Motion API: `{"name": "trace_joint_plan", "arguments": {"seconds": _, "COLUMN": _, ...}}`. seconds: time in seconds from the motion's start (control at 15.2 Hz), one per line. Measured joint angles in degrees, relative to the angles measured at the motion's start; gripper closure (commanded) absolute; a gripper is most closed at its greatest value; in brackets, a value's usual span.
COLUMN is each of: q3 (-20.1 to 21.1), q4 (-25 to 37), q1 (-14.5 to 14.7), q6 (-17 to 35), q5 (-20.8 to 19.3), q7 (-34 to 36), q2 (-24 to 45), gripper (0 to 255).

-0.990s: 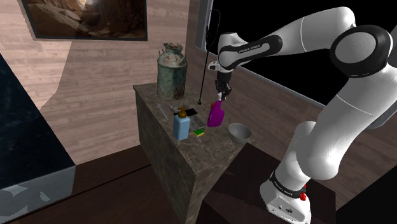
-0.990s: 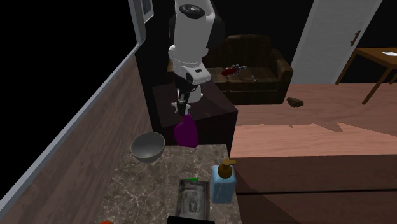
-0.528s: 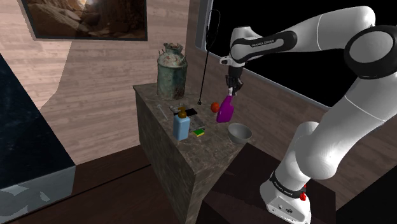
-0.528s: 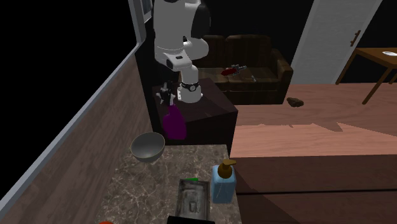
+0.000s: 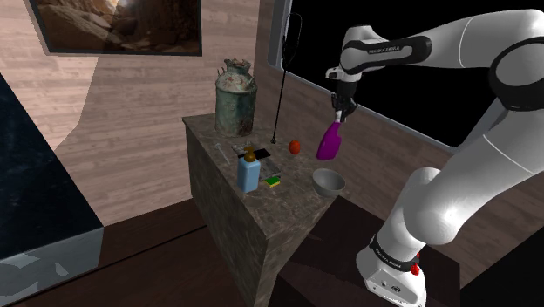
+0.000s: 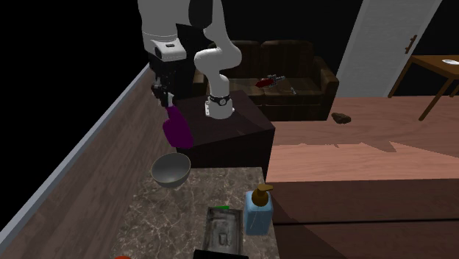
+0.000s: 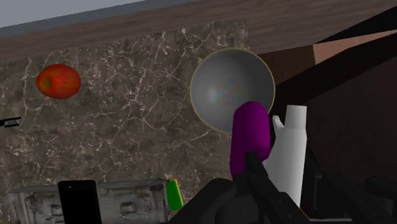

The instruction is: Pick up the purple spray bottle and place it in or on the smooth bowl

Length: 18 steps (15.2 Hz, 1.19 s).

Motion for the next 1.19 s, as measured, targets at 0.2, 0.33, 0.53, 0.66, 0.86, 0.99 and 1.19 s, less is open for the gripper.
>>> {"name": "trace_joint_plan", "arguments": {"seconds": 0.2, "q3": -2.01, "q4": 1.24, "q1": -1.6, "q6": -1.59, "q5": -1.28, "q7": -3.6, "q2": -1.37, "gripper": 255}}
{"name": "trace_joint_plan", "arguments": {"seconds": 0.33, "q3": -3.54, "q4": 3.49, "q1": -2.27, "q6": -2.95, "q5": -1.45, "q7": -6.39, "q2": -1.13, "gripper": 255}}
{"name": "trace_joint_plan", "arguments": {"seconds": 0.53, "q3": -4.33, "q4": 2.55, "q1": -2.65, "q6": -1.78, "q5": -1.79, "q7": -7.08, "q2": -1.12, "gripper": 255}}
{"name": "trace_joint_plan", "arguments": {"seconds": 0.66, "q3": -4.6, "q4": 1.09, "q1": -2.81, "q6": -0.4, "q5": -2.07, "q7": -6.95, "q2": -1.2, "gripper": 255}}
{"name": "trace_joint_plan", "arguments": {"seconds": 0.86, "q3": -5.09, "q4": -0.99, "q1": -2.86, "q6": 2.03, "q5": -2.21, "q7": -6.64, "q2": -0.79, "gripper": 255}}
{"name": "trace_joint_plan", "arguments": {"seconds": 0.99, "q3": -5.47, "q4": -2.05, "q1": -2.85, "q6": 3.53, "q5": -2.2, "q7": -6.58, "q2": -0.33, "gripper": 255}}
{"name": "trace_joint_plan", "arguments": {"seconds": 1.19, "q3": -6.16, "q4": -3.94, "q1": -2.96, "q6": 6.0, "q5": -2.34, "q7": -6.57, "q2": 0.27, "gripper": 255}}
